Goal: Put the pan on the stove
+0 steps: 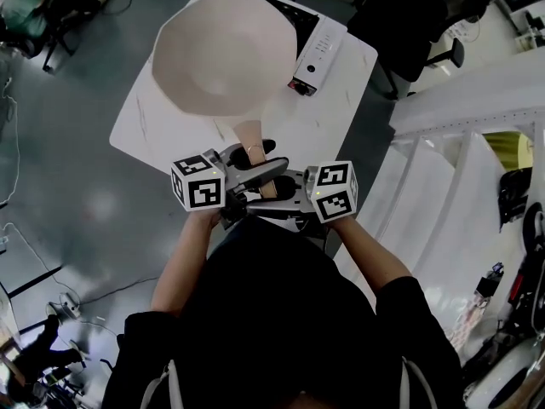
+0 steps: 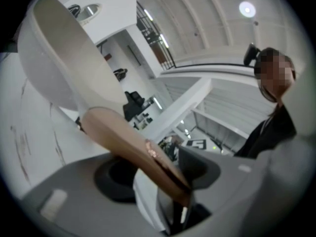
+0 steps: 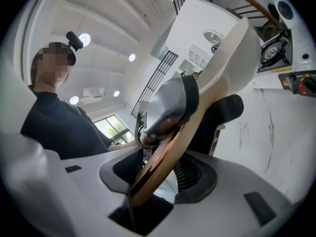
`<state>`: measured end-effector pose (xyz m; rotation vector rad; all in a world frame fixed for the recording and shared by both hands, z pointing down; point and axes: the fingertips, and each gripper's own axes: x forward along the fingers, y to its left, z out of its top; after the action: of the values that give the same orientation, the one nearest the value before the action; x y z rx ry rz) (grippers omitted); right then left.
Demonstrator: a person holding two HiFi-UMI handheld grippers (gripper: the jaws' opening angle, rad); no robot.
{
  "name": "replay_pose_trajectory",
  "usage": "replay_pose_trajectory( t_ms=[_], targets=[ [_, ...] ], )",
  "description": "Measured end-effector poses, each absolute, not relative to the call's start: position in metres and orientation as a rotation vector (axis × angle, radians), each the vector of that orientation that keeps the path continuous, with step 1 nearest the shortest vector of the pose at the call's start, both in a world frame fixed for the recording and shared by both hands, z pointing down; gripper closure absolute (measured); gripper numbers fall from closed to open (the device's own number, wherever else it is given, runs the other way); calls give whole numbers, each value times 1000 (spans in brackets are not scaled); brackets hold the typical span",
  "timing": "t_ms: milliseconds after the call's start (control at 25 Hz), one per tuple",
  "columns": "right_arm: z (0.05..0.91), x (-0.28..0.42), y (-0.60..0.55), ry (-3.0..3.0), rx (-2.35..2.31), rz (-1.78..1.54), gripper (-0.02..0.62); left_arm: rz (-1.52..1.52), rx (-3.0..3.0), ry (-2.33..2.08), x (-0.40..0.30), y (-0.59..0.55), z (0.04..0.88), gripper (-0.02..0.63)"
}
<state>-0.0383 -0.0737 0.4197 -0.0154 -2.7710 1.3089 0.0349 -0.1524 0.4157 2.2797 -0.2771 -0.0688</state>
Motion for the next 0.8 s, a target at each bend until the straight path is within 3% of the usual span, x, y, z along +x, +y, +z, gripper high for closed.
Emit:
replay_pose_trajectory(
  t_ms=[800],
  targets=[
    [397, 49, -178, -2804, 120, 1264, 408, -86, 2314, -177, 128, -251, 390, 354]
  ],
)
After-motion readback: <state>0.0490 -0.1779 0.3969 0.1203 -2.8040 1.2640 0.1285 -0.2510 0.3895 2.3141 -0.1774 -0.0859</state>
